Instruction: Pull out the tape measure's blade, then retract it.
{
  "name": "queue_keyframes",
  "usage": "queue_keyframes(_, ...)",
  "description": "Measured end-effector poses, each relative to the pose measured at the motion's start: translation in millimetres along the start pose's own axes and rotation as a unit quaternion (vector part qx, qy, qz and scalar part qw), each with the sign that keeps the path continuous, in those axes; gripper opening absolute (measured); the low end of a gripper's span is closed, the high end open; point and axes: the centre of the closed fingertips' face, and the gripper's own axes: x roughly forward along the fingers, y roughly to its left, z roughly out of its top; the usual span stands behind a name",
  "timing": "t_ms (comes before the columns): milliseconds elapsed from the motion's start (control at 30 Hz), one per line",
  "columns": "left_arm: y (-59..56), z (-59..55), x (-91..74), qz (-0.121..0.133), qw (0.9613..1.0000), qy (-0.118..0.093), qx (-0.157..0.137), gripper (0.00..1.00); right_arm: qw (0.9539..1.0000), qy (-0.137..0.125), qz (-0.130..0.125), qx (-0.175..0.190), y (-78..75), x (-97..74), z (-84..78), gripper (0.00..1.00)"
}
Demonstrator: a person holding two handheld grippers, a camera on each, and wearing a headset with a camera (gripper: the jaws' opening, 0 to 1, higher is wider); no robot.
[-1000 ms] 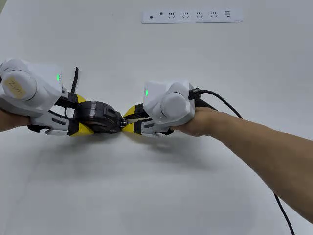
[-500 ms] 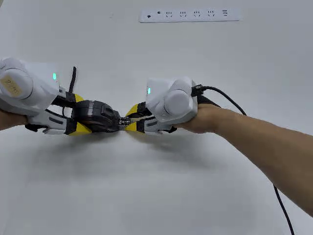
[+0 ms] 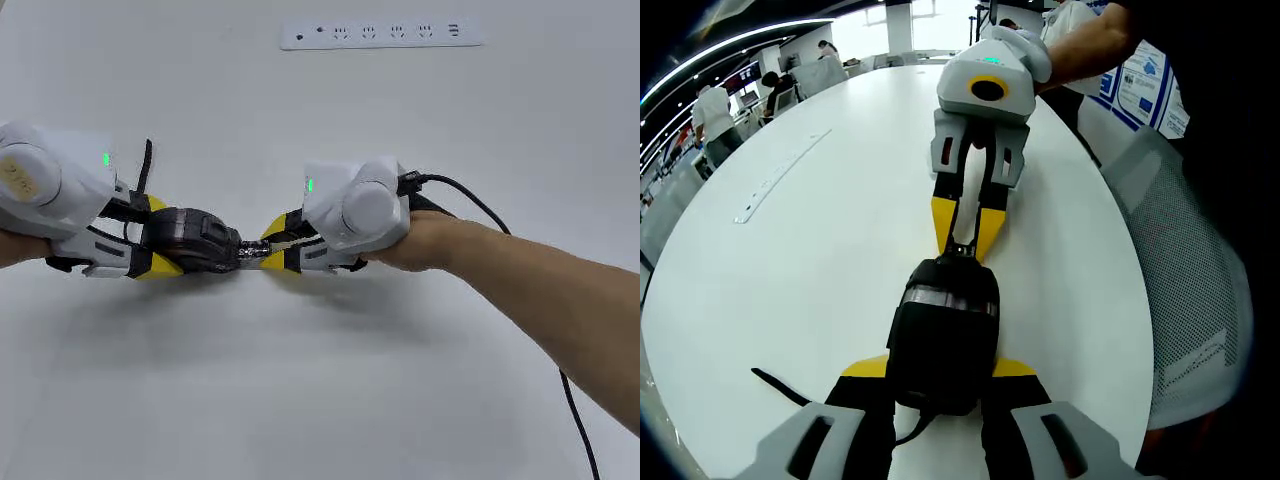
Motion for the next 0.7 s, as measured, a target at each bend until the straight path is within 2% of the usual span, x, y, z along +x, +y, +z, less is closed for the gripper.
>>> queue_keyframes(700, -0.9, 0.3, 0.2, 0.000, 1.0000, -0.003, 0.001, 0.30, 1.0000, 0.001, 0.001, 0.001, 1.8, -13.5, -8.4, 0.11)
